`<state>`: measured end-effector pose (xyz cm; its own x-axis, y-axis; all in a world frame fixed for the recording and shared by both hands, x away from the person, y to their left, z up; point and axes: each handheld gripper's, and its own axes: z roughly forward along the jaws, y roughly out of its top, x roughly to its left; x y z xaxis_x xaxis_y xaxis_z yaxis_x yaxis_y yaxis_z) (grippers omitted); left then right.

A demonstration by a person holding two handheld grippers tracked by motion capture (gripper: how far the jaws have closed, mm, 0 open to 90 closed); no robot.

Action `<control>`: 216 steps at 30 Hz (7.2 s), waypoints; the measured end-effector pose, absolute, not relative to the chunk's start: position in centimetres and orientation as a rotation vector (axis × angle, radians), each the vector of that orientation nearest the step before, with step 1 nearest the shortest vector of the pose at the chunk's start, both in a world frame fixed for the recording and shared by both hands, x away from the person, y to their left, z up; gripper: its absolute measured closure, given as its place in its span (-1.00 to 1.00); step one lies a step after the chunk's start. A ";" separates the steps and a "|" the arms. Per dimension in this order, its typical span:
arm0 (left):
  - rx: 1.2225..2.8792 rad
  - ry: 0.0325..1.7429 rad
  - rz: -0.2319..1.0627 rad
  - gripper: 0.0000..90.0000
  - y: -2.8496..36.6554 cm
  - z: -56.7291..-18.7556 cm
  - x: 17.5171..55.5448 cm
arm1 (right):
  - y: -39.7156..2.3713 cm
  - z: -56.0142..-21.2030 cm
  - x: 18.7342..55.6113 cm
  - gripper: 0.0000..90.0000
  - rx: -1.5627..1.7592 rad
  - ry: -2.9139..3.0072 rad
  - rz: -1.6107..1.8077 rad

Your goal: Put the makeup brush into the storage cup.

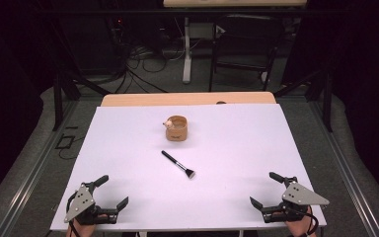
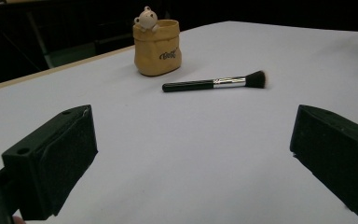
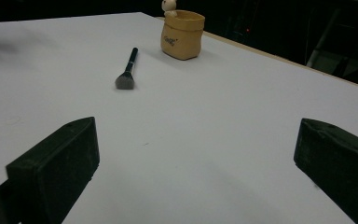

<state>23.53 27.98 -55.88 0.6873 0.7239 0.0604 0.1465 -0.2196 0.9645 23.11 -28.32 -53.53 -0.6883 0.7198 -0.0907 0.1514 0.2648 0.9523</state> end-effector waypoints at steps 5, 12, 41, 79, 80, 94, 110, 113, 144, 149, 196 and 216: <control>1.746 0.697 0.620 -0.99 27.9 -55.9 23.5 | -27.9 -53.8 23.8 -1.00 0.781 2.039 1.446; 1.746 0.693 0.615 -0.99 27.9 -55.9 23.5 | -27.2 -53.8 24.8 -1.00 0.772 2.050 1.447; 1.756 0.676 0.614 -0.99 27.7 -55.8 23.7 | -22.5 -53.8 28.9 -1.00 0.654 2.117 1.470; 1.759 0.677 0.615 -0.99 27.7 -55.8 23.7 | -16.4 -53.5 33.2 -1.00 0.594 2.174 1.518; 1.759 0.677 0.615 -0.98 27.7 -55.8 23.7 | -16.2 -53.5 33.4 -1.00 0.590 2.178 1.520; 1.759 0.666 0.621 -0.99 27.7 -55.7 23.6 | -13.2 -53.1 34.8 -1.00 0.561 2.212 1.509; 1.759 0.651 0.616 -0.98 27.6 -55.6 23.5 | -11.0 -53.4 36.0 -1.00 0.562 2.246 1.504; 1.758 0.649 0.618 -0.99 27.7 -55.6 23.5 | -10.4 -53.4 36.3 -1.00 0.553 2.252 1.508; 1.761 0.648 0.612 -0.98 27.6 -55.6 23.6 | -7.6 -53.2 37.9 -1.00 0.582 2.374 1.433; 1.761 0.648 0.614 -0.98 27.6 -55.6 23.5 | -7.1 -52.6 38.6 -1.00 0.614 2.437 1.372; 1.775 0.657 0.611 -0.97 27.5 -55.6 23.6 | -2.2 -51.3 42.2 -0.25 0.880 2.840 0.614; 1.772 0.656 0.612 -0.97 27.6 -55.6 23.6 | -1.5 -52.6 41.8 0.55 0.865 2.945 0.446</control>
<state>23.57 27.59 -55.57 0.7136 0.6955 0.0838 0.1317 -0.2506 0.9591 41.76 -1.48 -52.58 -0.8438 0.5351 0.0418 0.5235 0.8033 0.2839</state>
